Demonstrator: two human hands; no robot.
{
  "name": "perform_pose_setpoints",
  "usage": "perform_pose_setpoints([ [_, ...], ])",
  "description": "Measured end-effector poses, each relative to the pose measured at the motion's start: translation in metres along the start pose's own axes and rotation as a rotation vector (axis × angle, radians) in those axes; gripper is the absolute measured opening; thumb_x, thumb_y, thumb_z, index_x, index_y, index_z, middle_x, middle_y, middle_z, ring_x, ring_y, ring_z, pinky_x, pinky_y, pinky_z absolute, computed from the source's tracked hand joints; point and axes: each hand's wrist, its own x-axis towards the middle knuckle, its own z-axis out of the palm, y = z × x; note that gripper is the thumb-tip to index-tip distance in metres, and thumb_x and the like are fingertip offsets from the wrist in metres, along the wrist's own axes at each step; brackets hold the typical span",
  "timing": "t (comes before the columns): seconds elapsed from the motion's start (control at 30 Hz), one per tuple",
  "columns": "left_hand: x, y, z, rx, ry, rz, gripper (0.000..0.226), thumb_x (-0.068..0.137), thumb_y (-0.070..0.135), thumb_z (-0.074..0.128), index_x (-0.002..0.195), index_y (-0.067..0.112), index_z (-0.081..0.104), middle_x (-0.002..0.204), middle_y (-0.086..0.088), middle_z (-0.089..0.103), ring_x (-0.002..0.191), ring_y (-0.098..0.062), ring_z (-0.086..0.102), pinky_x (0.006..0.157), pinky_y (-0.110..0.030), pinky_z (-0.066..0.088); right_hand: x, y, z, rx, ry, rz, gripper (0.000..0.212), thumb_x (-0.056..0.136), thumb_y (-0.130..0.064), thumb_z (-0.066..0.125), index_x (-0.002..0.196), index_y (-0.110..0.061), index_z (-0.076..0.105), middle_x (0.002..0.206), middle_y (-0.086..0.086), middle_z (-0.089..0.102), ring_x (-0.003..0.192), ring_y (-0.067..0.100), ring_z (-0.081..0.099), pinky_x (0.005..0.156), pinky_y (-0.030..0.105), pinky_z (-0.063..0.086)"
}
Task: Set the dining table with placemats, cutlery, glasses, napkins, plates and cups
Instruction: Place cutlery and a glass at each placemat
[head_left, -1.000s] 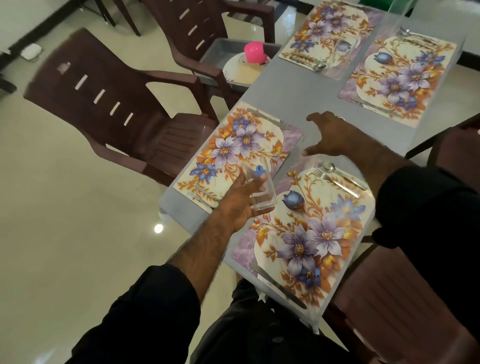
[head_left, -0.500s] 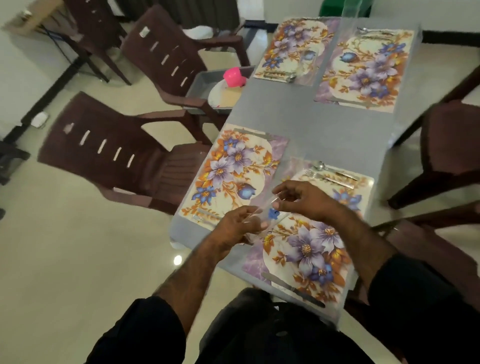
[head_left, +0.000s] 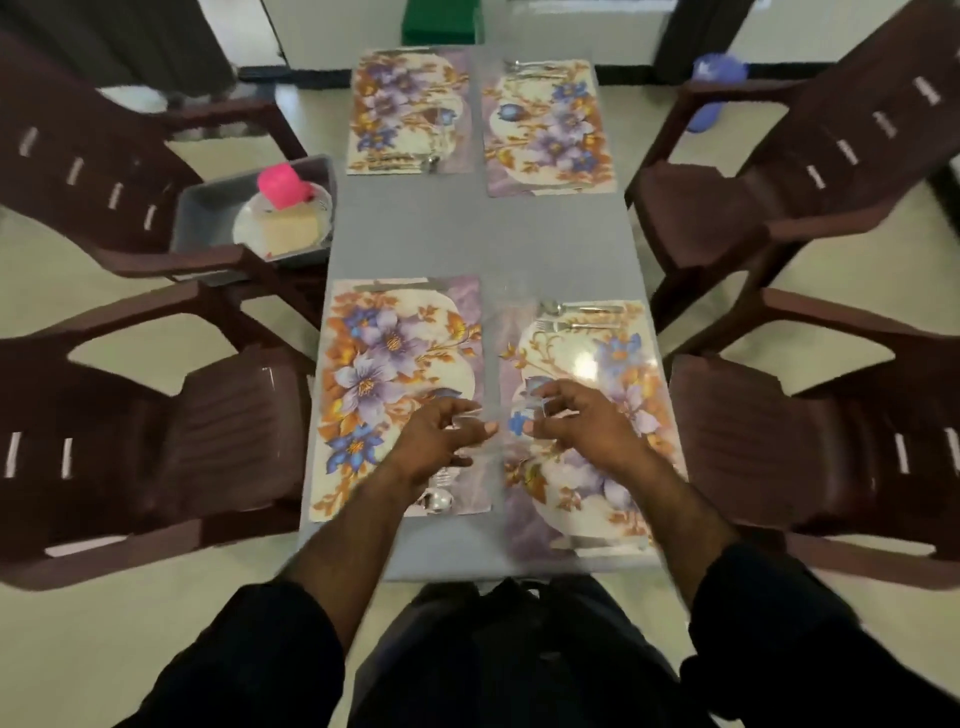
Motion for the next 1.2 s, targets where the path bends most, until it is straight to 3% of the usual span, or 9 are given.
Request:
perform_pose_setpoints([
  [0.13,-0.016,0.003,-0.024,0.048,-0.054,0.012,0.047,0.079,0.024,0.096,0.120,0.019,0.075,0.115,-0.003,0.076,0.095,-0.016,0.075,0.074,-0.036,0.059,-0.046,0.004,0.039,0.100,0.144,0.015,0.045,0.078,-0.014,0.093,0.116,-0.019,0.071,0.098,0.009,0.069,0.075,0.015,0.067,0.062,0.030,0.057],
  [0.37,-0.039,-0.004,-0.032,0.012,-0.128,-0.005,0.065,0.061,0.030,0.097,0.119,0.013,0.074,0.117,-0.014,0.073,0.104,-0.026,0.074,0.081,-0.042,0.064,-0.091,0.021,0.066,0.181,0.304,0.023,0.047,0.076,-0.013,0.093,0.116,-0.015,0.070,0.101,0.018,0.069,0.077,0.016,0.067,0.066,0.039,0.060],
  [0.47,-0.053,-0.014,-0.037,0.061,-0.135,0.034,0.050,0.075,0.018,0.094,0.120,0.008,0.074,0.110,-0.009,0.076,0.098,-0.023,0.074,0.084,-0.045,0.063,-0.111,0.034,0.087,0.249,0.380,0.013,0.055,0.066,-0.019,0.099,0.113,-0.017,0.072,0.097,0.012,0.067,0.074,0.015,0.065,0.066,0.037,0.057],
  [0.53,-0.065,-0.021,-0.040,0.093,-0.130,0.050,0.036,0.087,0.011,0.088,0.119,0.006,0.073,0.106,-0.007,0.077,0.094,-0.022,0.074,0.077,-0.040,0.062,-0.128,0.046,0.102,0.279,0.447,0.001,0.062,0.054,-0.030,0.099,0.110,-0.023,0.074,0.098,0.007,0.068,0.077,0.017,0.066,0.071,0.040,0.060],
  [0.6,-0.079,-0.025,-0.048,0.075,-0.124,0.023,0.023,0.093,0.011,0.082,0.114,0.007,0.072,0.101,-0.007,0.076,0.090,-0.024,0.073,0.071,-0.034,0.062,-0.149,0.059,0.117,0.264,0.530,0.009,0.062,0.055,-0.031,0.101,0.111,-0.028,0.074,0.102,0.002,0.070,0.083,0.018,0.072,0.078,0.041,0.061],
  [0.83,-0.078,-0.004,-0.082,0.100,-0.114,0.001,0.009,0.098,0.016,0.077,0.101,0.010,0.071,0.087,-0.005,0.075,0.078,-0.023,0.071,0.075,-0.039,0.054,-0.179,0.056,0.139,0.046,0.809,0.099,0.058,0.071,-0.038,0.096,0.122,-0.033,0.068,0.110,-0.006,0.067,0.084,0.005,0.070,0.068,0.024,0.052],
  [1.07,-0.047,0.011,-0.114,0.227,-0.273,-0.058,0.016,0.101,0.019,0.073,0.108,0.005,0.069,0.091,-0.011,0.072,0.078,-0.027,0.068,0.067,-0.032,0.054,-0.135,0.024,0.188,-0.478,0.795,0.100,0.067,0.074,-0.034,0.090,0.134,-0.023,0.063,0.120,0.007,0.065,0.107,0.028,0.066,0.090,0.038,0.054],
  [1.2,-0.026,0.022,-0.136,0.261,-0.332,-0.079,0.011,0.100,0.021,0.072,0.104,0.011,0.071,0.094,-0.010,0.072,0.083,-0.027,0.069,0.067,-0.032,0.051,-0.109,0.003,0.205,-0.692,0.738,0.195,0.066,0.078,-0.039,0.085,0.137,-0.024,0.058,0.119,0.012,0.061,0.105,0.040,0.065,0.088,0.045,0.055],
])
